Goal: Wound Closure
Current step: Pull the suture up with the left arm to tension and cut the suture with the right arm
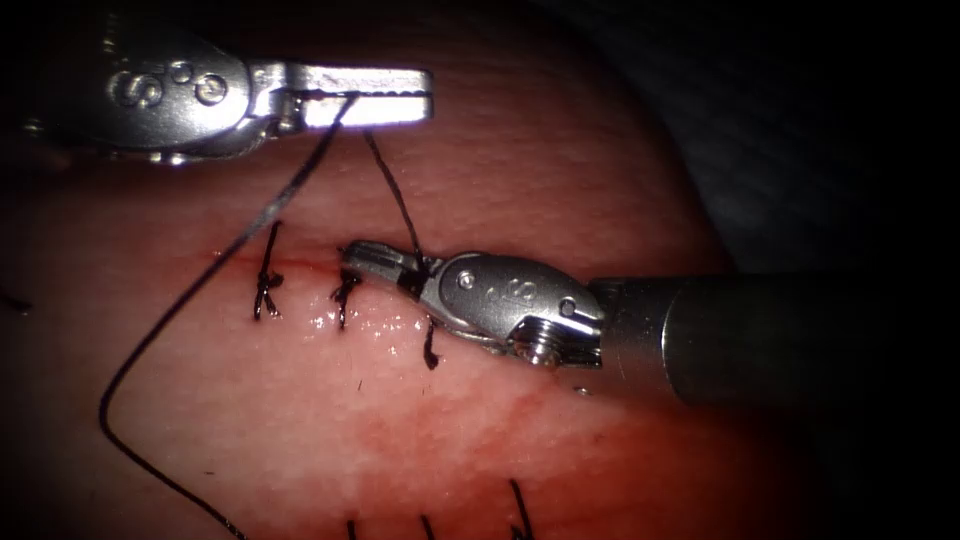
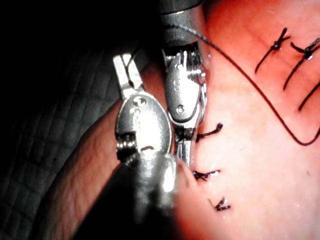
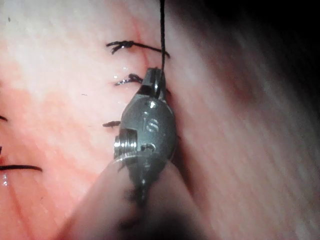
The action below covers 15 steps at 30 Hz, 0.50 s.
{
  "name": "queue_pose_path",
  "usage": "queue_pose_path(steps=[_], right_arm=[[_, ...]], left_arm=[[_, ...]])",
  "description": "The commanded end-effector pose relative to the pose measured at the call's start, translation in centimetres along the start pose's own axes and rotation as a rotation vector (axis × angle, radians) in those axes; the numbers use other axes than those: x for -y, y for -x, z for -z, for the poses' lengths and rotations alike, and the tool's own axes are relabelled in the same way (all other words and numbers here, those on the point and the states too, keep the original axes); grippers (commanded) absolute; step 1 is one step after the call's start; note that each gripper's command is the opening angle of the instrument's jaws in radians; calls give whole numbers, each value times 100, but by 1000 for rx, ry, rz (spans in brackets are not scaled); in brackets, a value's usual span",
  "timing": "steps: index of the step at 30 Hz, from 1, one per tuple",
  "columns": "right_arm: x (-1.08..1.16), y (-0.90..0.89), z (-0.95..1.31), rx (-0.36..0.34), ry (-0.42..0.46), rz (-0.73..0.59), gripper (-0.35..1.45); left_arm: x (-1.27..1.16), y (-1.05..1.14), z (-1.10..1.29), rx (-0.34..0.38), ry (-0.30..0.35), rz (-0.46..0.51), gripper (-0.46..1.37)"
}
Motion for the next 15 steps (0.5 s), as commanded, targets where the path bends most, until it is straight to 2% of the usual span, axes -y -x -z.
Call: queue_pose_path(steps=[1, 4, 8, 11, 15], right_arm=[[0, 1, 3, -5, 1, 17, 95], [2, 3, 8, -6, -4, 32, 125], [1, 4, 16, -8, -14, 50, 134], [-2, 3, 23, 1, 12, 61, 141], [-5, 1, 27, -7, 24, 70, 142]], left_arm=[[1, 1, 0, -1, 4, 0, -35], [2, 3, -1, -1, 3, 0, -35], [3, 4, -2, -2, 3, 0, -35], [4, 5, -1, -2, 4, 1, -35], [4, 5, -1, -2, 4, 1, -35]])
